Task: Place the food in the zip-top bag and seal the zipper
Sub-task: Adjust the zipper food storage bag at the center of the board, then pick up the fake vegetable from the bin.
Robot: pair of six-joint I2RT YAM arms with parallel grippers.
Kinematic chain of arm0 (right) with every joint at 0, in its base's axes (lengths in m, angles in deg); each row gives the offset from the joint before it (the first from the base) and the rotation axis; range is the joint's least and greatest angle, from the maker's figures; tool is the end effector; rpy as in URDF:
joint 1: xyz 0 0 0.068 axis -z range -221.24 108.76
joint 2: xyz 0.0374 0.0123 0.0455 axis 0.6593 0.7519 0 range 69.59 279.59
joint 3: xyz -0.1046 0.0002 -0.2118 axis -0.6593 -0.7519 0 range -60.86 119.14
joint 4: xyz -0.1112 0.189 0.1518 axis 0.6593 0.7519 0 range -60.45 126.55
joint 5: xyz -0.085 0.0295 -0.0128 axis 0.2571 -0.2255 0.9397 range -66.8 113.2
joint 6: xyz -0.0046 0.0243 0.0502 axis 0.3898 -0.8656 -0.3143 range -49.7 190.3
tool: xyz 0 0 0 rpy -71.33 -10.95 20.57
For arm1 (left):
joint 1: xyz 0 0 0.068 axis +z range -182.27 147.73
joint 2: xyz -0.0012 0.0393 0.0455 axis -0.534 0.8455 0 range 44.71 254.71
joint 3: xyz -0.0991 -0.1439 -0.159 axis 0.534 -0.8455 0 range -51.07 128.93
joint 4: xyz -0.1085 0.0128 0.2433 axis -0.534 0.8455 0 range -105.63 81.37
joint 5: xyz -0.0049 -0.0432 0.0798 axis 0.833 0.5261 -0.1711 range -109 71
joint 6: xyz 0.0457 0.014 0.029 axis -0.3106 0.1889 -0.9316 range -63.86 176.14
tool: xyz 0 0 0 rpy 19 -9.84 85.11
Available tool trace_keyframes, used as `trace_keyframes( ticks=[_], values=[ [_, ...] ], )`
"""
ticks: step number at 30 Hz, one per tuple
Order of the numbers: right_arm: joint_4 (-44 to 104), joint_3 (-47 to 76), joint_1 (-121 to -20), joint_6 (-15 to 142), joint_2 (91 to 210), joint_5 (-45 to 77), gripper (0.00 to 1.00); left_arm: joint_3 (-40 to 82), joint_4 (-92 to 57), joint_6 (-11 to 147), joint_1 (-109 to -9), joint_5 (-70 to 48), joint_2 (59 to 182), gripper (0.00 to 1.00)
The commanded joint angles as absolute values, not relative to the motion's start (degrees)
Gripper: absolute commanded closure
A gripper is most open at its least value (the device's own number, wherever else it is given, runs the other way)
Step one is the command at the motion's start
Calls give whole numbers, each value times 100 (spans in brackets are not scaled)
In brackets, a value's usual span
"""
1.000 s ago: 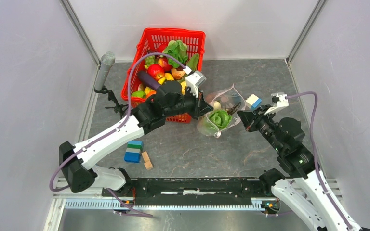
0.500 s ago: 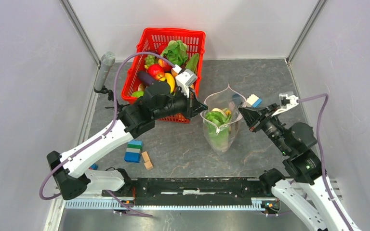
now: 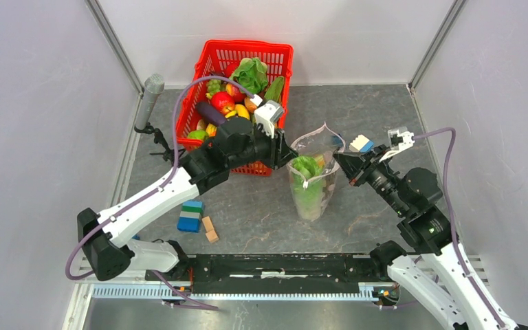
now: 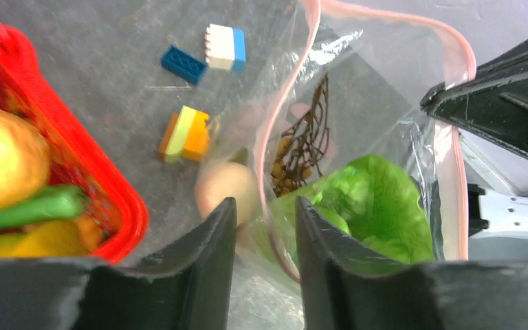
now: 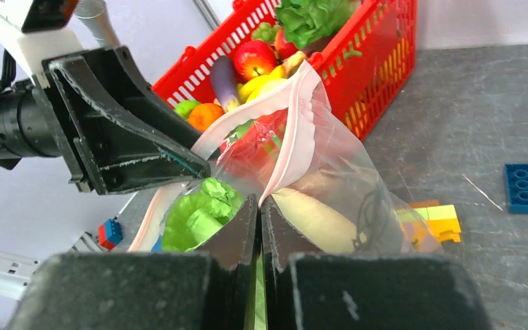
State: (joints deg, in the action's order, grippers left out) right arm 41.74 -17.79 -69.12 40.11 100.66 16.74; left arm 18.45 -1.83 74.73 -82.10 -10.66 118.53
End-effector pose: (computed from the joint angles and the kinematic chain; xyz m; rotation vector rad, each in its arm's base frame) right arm 0.1495 0.0840 0.3405 -0.0591 1.6429 0.8749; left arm 0.2008 -0.2466 0.3367 0.6388 1.8934 -0.9338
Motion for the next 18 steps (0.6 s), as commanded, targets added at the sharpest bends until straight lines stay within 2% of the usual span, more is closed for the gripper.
trace_keyframes(
  ticks=[1, 2, 4, 6, 8, 9, 18],
  values=[
    [3612, -1664, -6919, 3866, 10096, 1397, 94, 2407, -80, 7100, -8134, -1349, 11711, 39],
    [3566, -1733, -6919, 3814, 10067, 1406, 95, 2450, -17, 7046, -8104, -1434, 11697, 27],
    [3479, -1851, -6919, 3749, 10016, 1416, 95, 2452, 50, 6924, -8018, -1466, 11633, 23],
    [3472, -1910, -6919, 3721, 9975, 1413, 95, 2469, 169, 6826, -7888, -1484, 11577, 15],
    [3516, -1910, -6918, 3742, 9953, 1403, 95, 2454, 237, 6721, -7751, -1551, 11496, 3],
    [3551, -1912, -6919, 3761, 9937, 1397, 95, 2461, 276, 6664, -7663, -1606, 11466, 1],
    [3572, -1962, -6920, 3695, 9836, 1376, 94, 2716, 454, 6767, -6577, -2690, 11915, 0]
  ],
)
